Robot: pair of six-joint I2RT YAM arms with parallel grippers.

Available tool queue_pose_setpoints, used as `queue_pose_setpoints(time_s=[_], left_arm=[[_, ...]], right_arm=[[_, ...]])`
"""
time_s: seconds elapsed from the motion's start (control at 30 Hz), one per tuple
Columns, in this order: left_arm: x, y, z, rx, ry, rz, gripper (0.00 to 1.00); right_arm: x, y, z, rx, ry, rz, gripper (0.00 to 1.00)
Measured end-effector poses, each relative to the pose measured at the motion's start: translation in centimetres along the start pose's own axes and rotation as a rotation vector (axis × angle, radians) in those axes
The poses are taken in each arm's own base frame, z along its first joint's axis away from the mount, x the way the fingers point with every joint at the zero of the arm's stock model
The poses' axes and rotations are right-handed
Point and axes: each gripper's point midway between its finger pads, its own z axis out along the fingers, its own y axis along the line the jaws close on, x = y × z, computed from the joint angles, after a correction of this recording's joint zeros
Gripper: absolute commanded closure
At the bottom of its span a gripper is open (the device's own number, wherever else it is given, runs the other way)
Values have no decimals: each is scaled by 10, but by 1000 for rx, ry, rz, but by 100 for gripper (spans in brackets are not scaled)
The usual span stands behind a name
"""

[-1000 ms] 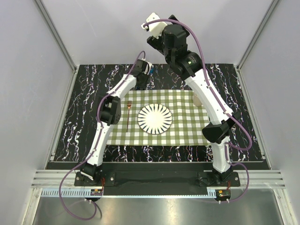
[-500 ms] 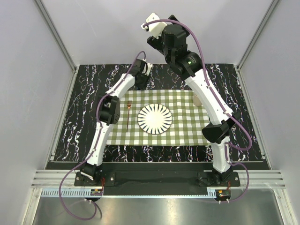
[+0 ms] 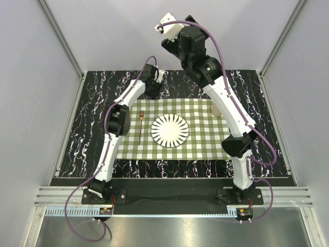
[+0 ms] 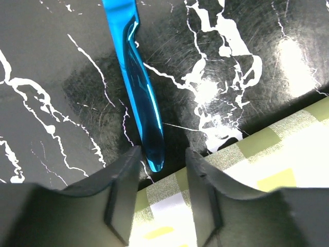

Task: Set the dinner table for one person
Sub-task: Pick up the knife at the center of the board.

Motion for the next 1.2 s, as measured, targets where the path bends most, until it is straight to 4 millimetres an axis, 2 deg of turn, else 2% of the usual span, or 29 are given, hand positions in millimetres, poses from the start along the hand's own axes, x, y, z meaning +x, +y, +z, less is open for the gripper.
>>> queue_pose_setpoints(time_s=[0.03, 0.1, 0.3, 1.2], left_arm=[[0, 0, 0, -1, 1, -2, 71], [1, 1, 0, -6, 5, -12, 84], [1, 3, -2, -14, 11, -28, 99], [0, 2, -3, -17, 9, -59, 100]], right_arm=[[0, 0, 0, 0, 0, 0, 8], [0, 0, 0, 0, 0, 0, 8], [-3, -4, -2, 7, -8, 7, 8], [-8, -10, -4, 18, -23, 17, 8]])
